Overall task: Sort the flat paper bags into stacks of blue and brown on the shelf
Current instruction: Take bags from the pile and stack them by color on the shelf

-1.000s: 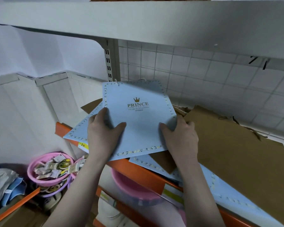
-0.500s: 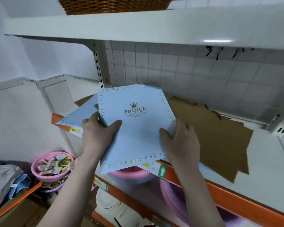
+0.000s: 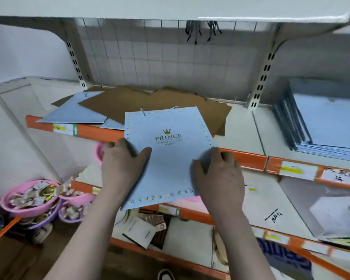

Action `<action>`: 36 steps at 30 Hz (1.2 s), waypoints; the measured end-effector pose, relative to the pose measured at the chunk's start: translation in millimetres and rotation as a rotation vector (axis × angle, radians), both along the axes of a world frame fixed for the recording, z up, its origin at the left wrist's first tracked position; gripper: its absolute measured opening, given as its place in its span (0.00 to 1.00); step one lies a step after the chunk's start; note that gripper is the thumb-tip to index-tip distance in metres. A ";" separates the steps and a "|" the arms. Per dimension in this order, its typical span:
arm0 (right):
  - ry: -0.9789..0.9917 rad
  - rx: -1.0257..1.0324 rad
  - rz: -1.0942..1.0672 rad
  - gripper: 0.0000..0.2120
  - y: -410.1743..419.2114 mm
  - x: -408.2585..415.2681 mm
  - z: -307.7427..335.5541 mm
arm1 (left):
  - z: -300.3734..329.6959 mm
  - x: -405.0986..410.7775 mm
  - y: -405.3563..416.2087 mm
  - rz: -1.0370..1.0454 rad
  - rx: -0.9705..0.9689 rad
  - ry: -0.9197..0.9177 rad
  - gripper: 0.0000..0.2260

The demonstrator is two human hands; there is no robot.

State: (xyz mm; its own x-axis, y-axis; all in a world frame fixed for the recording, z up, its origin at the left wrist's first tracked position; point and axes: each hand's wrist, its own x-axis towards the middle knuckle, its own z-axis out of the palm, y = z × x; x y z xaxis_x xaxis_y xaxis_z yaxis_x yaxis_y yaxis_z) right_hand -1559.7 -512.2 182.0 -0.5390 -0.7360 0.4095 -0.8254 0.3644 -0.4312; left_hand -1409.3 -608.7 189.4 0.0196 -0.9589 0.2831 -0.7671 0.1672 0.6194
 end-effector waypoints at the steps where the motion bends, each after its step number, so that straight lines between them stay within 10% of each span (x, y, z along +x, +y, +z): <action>1: 0.015 -0.024 -0.028 0.14 12.0 -3.5 -1.2 | -0.6 -5.1 11.4 -0.019 -0.006 -0.002 0.19; 36: 0.106 -0.300 -0.356 0.14 325.4 -423.2 16.1 | 46.9 -466.5 278.5 -0.404 -0.154 0.140 0.16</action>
